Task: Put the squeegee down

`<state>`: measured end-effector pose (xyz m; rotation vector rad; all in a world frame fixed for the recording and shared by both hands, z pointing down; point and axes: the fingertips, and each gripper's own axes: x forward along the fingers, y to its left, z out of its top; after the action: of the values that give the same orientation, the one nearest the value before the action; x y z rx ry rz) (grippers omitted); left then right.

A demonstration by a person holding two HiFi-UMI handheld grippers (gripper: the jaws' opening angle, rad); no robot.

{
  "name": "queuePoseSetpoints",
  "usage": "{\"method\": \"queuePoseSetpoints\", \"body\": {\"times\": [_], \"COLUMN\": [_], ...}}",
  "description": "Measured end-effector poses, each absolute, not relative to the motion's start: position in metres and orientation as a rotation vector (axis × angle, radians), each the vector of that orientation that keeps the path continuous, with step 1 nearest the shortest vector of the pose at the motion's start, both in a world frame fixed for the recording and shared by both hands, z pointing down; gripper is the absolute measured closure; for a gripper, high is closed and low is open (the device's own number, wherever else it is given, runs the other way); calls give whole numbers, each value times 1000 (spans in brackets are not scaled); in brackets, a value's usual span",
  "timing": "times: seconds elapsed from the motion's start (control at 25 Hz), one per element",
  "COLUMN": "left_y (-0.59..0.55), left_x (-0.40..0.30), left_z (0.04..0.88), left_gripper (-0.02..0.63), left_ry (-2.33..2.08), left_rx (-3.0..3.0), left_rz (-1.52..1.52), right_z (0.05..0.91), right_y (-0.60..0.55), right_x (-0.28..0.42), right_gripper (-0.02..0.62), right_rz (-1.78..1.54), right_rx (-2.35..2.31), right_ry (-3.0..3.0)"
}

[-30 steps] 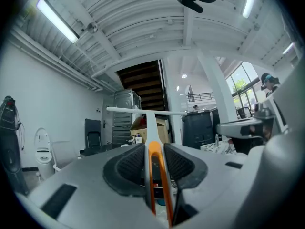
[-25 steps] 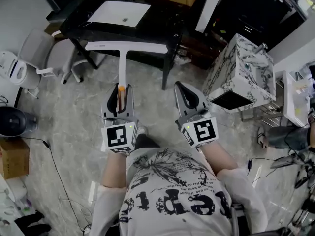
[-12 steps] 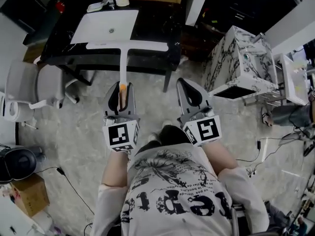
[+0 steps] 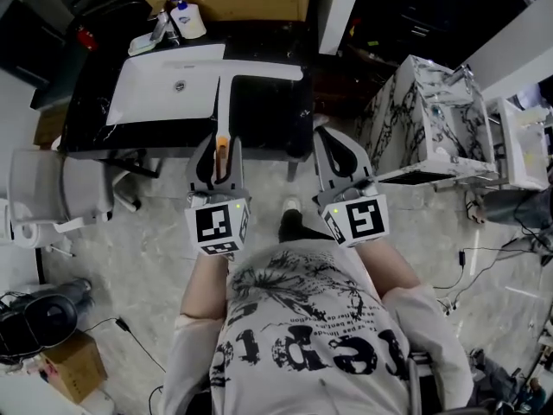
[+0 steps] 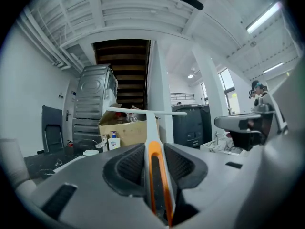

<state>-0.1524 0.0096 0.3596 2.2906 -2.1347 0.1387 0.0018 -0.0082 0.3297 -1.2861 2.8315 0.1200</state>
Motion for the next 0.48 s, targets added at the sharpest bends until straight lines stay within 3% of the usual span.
{"method": "queuePoseSetpoints", "body": {"times": [0.48], "left_y": [-153], "left_x": [-141], "left_z": [375], "left_gripper": [479], "left_ry": [-2069], "left_rx": [2324], "left_rz": [200], "right_z": [331], "right_y": [-158], "right_x": [8], "right_gripper": [603], "right_rz": [125], "right_rx": [-1368], "right_ry": [2816]}}
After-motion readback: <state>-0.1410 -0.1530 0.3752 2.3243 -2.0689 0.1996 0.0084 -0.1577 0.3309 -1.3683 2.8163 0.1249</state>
